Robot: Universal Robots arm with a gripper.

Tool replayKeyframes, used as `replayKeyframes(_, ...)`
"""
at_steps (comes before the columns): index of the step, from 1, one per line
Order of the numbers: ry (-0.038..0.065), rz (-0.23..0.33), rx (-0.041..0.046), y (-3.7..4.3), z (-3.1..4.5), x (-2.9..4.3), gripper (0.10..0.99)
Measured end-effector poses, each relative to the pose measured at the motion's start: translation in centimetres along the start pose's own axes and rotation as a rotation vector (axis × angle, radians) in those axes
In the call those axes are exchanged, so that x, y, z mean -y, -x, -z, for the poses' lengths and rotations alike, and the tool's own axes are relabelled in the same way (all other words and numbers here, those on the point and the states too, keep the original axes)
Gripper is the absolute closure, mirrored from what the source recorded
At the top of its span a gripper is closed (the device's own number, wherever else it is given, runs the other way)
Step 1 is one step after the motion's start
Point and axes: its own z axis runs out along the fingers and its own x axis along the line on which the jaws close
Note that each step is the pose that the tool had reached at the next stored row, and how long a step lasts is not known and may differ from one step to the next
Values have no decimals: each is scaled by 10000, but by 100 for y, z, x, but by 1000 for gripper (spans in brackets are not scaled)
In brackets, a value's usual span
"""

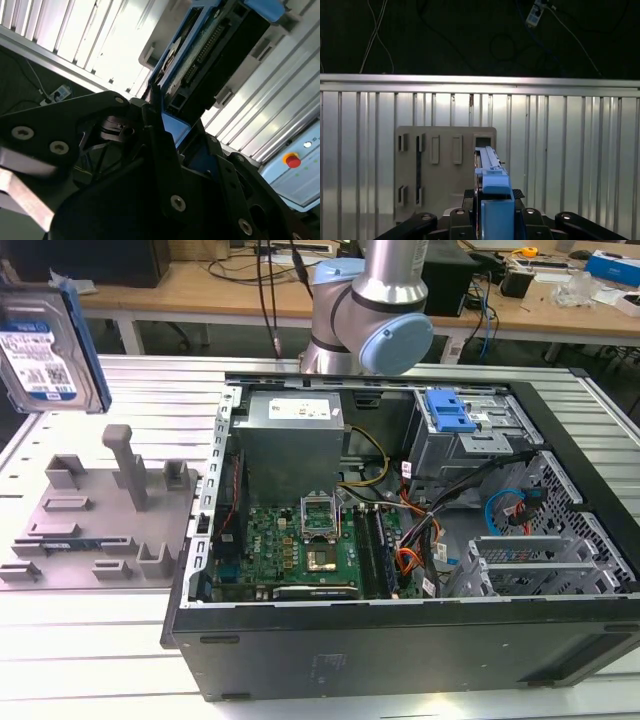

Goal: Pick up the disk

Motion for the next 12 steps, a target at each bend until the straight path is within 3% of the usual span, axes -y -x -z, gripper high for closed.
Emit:
replayKeyframes(3,-1,0,0,-5,193,-1,718)
replayKeyframes(8,1,2,10,-13,424,-1,718)
replayKeyframes(10,-2,1,74,-15,448,-1,718)
replayKeyframes(12,-2,2,74,-16,448,-1,718)
